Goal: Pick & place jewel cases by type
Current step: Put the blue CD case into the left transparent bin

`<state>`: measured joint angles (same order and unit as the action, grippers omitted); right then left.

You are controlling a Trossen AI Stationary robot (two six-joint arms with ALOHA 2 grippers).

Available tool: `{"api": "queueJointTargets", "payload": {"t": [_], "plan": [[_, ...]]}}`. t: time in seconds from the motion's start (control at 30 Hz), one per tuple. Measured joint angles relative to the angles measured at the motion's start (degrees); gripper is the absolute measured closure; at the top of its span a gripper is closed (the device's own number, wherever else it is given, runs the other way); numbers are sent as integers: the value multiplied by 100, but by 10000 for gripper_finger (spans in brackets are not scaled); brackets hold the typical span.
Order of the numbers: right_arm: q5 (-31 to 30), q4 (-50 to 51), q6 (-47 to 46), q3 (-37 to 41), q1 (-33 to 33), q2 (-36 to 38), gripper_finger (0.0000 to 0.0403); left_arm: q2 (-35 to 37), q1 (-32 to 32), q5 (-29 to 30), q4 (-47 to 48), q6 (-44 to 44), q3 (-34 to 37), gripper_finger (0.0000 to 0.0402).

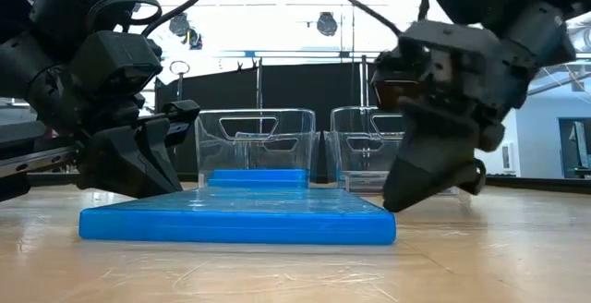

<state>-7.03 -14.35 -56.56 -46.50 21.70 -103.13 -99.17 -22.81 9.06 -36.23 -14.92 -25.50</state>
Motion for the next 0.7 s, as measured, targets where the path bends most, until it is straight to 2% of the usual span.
{"api": "queueJointTargets", "payload": {"t": [0.2,0.33,0.47,0.7], "plan": [[177,-283,-1040,-4,-243,-81,265,0,-11,2,-11,6,0,397],[142,-329,-1515,-4,-368,-92,232,0,-15,4,-19,26,0,395],[142,-291,-1782,-5,-438,-155,226,0,-17,3,-28,24,0,396],[88,-524,-1754,-11,-543,-401,242,-62,-20,-1,-16,52,-74,398]]}}
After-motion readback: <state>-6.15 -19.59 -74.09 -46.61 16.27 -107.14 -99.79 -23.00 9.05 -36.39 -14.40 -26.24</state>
